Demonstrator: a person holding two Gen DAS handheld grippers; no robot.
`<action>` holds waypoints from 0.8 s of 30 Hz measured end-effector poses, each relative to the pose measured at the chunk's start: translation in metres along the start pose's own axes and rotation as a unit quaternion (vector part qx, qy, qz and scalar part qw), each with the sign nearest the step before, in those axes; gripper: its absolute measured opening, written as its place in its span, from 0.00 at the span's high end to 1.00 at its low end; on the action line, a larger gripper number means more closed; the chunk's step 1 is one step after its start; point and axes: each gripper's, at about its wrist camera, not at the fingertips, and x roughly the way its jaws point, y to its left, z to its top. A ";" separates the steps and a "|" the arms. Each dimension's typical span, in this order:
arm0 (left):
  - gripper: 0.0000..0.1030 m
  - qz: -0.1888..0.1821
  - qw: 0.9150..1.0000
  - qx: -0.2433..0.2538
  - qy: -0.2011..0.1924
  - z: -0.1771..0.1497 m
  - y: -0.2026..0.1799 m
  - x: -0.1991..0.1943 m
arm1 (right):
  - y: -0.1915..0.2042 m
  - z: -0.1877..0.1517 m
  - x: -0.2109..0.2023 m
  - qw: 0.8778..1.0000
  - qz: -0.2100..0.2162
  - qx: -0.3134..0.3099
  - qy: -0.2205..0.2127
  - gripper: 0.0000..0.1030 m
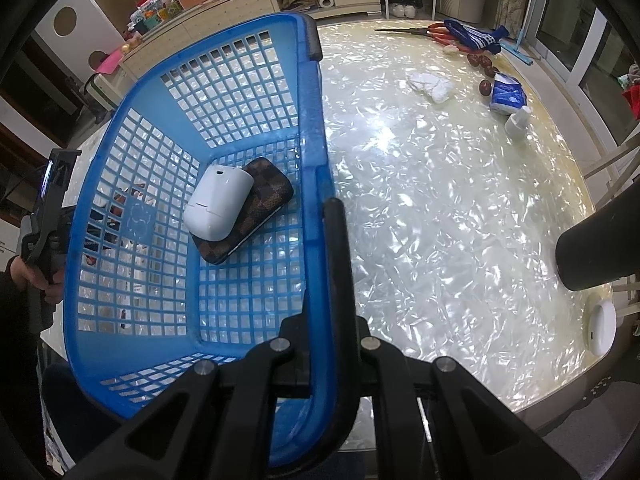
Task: Organize rigid objects
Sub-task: 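Position the left tool fingers around the brown wooden massager, then lift the massager with the left tool and drop it into the basket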
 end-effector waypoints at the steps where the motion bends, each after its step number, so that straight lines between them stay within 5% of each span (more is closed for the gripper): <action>1: 0.42 0.001 1.000 -0.002 -0.003 0.001 0.002 -0.001 | 0.000 0.000 0.000 1.000 0.000 0.000 0.000 0.94; 13: 0.46 0.002 0.999 -0.042 -0.002 -0.006 0.019 -0.008 | 0.000 -0.001 -0.001 1.000 -0.002 0.001 0.001 0.94; 24: 0.46 0.002 0.997 -0.031 -0.064 -0.027 0.021 -0.096 | -0.001 0.000 0.000 1.000 -0.004 0.011 0.005 0.95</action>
